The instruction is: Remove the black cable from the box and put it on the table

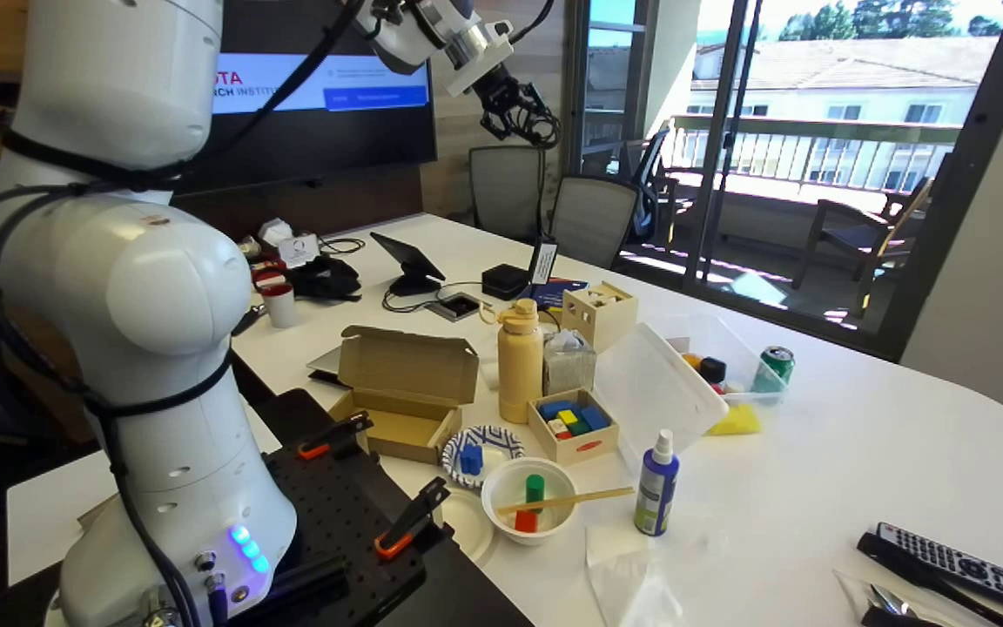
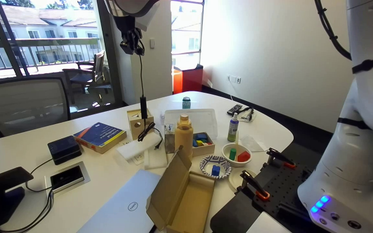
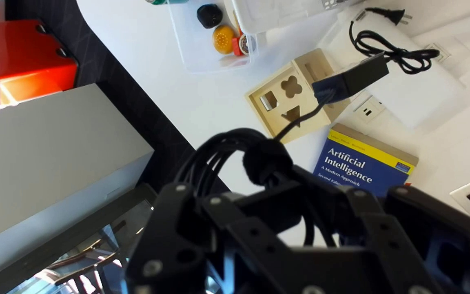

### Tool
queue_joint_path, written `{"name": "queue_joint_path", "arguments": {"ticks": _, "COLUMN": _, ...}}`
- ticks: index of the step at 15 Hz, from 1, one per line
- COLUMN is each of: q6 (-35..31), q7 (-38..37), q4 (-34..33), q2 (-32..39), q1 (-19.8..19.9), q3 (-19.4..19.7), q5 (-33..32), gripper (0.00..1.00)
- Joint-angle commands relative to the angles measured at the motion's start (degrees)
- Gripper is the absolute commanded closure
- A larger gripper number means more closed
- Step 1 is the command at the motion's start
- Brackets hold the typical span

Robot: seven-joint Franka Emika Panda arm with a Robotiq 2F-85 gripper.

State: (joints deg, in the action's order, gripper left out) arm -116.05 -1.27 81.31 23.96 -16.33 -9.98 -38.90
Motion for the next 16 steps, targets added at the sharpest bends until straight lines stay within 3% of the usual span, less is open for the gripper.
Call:
{"name": "queue_joint_path", "arguments": {"ticks": 1, "q6": -2.90, "q7": 2.98, "q4": 1.36, "q2": -0.11, "q1": 0.40, "q3": 0.60, "q5": 2.86, "gripper": 1.00}}
{"name": "queue_joint_path", "arguments": {"ticks": 10, "q6": -7.03, "q7": 5.73, "q4": 7.82, "q2": 1.28, "q1": 1.15, "q3": 2.04, "q5": 8.82, "gripper": 1.00}}
{"name": "queue_joint_path", "arguments": {"ticks": 16, "q6": -5.80, "q7": 4.79, "q4": 11.64, "q2": 1.28, "q1": 1.66, "q3": 4.00, "q5": 9.55, "gripper": 1.00}}
